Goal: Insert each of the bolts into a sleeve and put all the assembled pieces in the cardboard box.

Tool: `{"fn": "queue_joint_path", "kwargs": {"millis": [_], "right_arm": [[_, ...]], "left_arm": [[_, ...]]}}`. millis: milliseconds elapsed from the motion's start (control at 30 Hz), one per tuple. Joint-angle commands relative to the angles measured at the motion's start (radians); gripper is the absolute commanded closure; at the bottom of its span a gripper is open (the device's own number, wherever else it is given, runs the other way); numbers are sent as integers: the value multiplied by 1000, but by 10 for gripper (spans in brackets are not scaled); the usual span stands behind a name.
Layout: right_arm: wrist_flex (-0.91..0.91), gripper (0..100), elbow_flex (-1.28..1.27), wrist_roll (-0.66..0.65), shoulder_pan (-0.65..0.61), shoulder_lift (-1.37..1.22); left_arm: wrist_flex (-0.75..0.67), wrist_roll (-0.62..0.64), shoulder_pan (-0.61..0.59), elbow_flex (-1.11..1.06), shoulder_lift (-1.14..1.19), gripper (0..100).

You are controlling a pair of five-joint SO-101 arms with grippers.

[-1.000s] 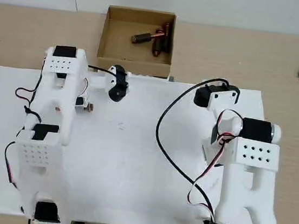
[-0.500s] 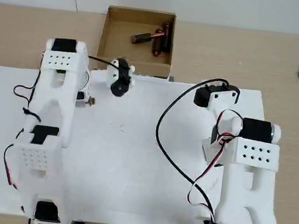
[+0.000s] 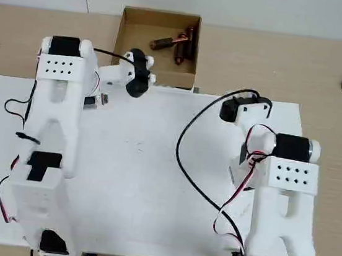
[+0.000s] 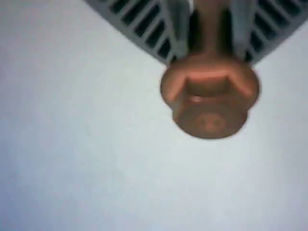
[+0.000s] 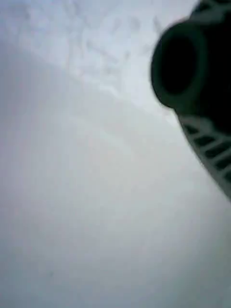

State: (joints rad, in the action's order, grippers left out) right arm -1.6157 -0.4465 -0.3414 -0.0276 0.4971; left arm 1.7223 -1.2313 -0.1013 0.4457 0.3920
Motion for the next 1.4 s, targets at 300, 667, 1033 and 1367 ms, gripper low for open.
{"fn": "queue_joint_path", "kwargs": {"millis": [300,667,1033,1367], "right_arm": [[-51,995,118,215,-186,71],[27,995,106,222,-186,463],[464,995,-396,221,-186,940],[572,995,-741,219,-340,1253]], "left_arm": [[28,572,28,39,-384,995],[23,911,26,-153,-744,995],[-468,1333,28,-875,-1330,995],[-898,1619,172,-1540,-1837,995]]}}
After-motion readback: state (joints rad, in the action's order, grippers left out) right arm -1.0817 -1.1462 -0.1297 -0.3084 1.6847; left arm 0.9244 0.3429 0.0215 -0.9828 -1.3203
